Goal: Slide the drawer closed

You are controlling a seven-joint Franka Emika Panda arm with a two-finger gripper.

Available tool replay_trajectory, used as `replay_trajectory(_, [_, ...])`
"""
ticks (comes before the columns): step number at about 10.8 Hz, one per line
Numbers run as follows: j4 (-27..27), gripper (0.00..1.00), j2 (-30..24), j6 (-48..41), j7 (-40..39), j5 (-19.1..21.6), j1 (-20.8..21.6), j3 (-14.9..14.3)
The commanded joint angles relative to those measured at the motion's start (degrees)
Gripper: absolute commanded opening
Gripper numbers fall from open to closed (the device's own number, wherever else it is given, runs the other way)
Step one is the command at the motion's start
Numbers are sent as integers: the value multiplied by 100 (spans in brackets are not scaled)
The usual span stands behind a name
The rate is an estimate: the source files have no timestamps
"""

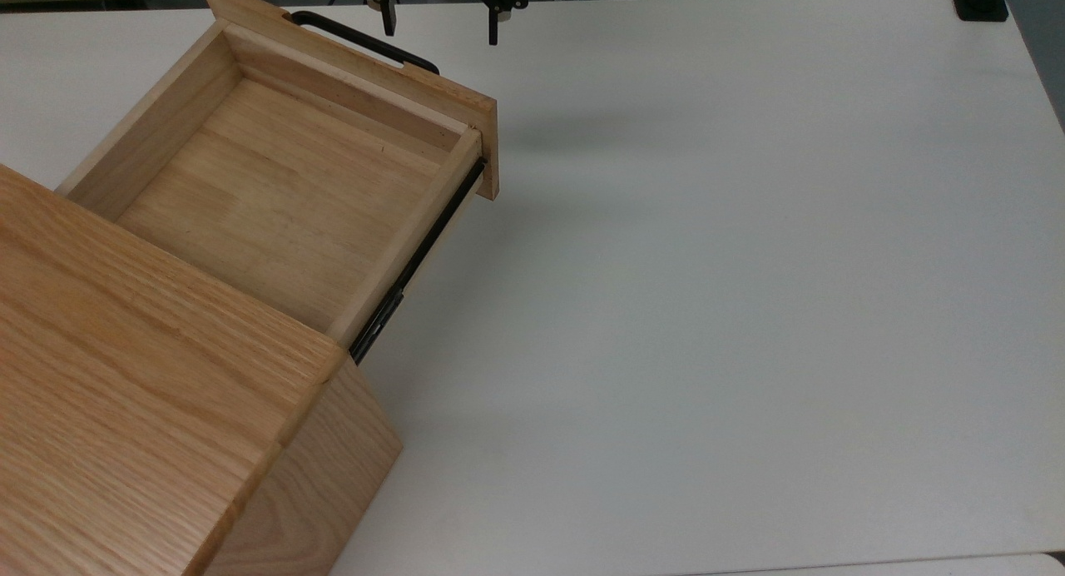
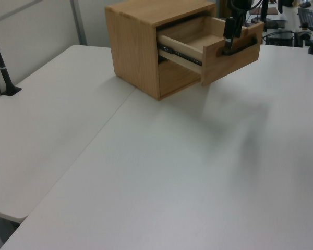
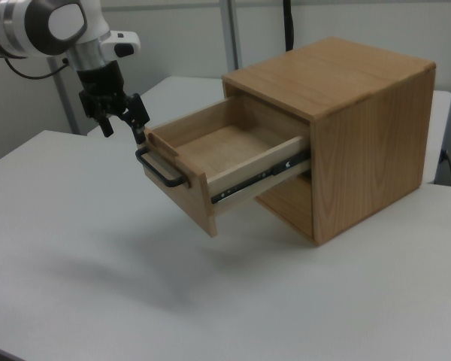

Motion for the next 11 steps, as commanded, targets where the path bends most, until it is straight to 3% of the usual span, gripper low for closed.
replay_trajectory(1, [135,100,31,-197,-11,16,88,-67])
replay_trajectory(3, [109,100,5,-310,-159,8,96,-67])
replay_trajectory(6, [126,100,-126,-1169,-1877,-1,18,-67])
replay_trajectory(7, [135,100,-144,-1399,-1961,-1,26,-24])
replay_trajectory(8, [127,100,-205,-1584,-1936,-10,17,90])
replay_trajectory(9, [92,93,-215,-1551,-1553,-1,26,221])
replay_trajectory(11, [-127,77,-241,-1498,53,-97,-44,521])
